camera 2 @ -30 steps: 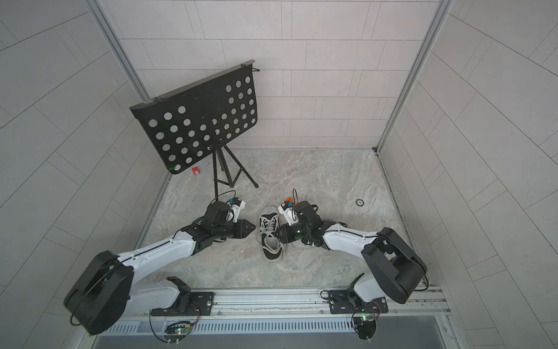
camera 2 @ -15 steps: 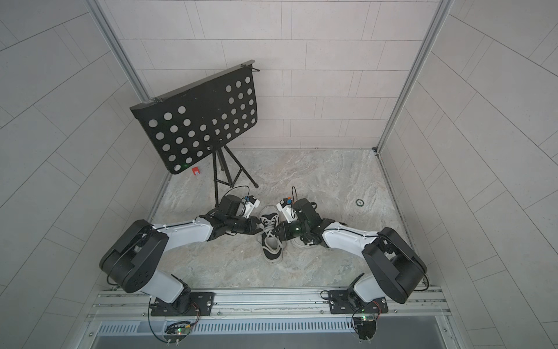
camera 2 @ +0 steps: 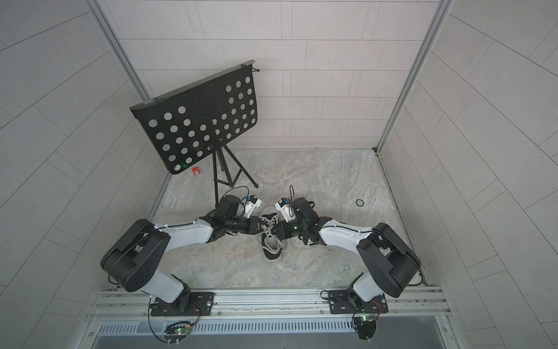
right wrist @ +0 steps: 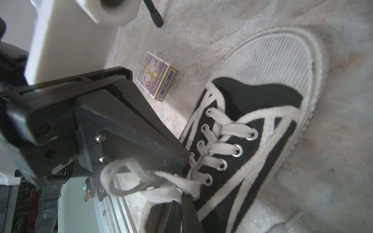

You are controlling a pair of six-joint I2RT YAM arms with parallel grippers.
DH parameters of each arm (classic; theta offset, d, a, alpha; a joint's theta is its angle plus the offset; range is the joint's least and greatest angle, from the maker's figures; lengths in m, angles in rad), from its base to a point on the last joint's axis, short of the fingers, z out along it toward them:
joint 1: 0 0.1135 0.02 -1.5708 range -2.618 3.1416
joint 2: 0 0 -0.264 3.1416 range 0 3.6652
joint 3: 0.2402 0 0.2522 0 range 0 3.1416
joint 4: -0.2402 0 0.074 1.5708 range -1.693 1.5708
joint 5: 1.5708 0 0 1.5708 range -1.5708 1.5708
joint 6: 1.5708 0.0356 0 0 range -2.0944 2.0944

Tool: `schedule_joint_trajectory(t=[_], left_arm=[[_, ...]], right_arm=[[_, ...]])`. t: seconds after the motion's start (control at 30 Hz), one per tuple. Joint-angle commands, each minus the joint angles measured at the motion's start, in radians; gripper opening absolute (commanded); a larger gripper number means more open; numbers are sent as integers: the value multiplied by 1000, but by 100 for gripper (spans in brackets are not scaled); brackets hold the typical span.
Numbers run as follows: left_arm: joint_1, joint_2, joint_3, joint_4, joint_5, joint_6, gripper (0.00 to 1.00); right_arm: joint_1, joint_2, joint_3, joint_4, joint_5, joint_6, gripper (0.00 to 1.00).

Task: Tie the shoes
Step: Cross the shoelace with the shoelace.

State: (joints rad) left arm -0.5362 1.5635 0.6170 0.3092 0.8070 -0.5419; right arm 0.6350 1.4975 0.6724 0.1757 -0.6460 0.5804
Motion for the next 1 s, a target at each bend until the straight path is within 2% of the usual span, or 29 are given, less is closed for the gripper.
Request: schedule_joint_trajectory(t=[0.0, 0.6, 0.97], left_arm=[[2, -14, -27, 57, 34, -23, 8], [2, -16, -67, 124, 55, -81, 3], [1, 8, -71, 145, 71, -92, 12]], right_arm=[[6, 17, 10, 4, -3, -12, 0], [23, 24, 14, -40, 4, -46, 0], [26, 44, 32, -35, 4, -47, 0]])
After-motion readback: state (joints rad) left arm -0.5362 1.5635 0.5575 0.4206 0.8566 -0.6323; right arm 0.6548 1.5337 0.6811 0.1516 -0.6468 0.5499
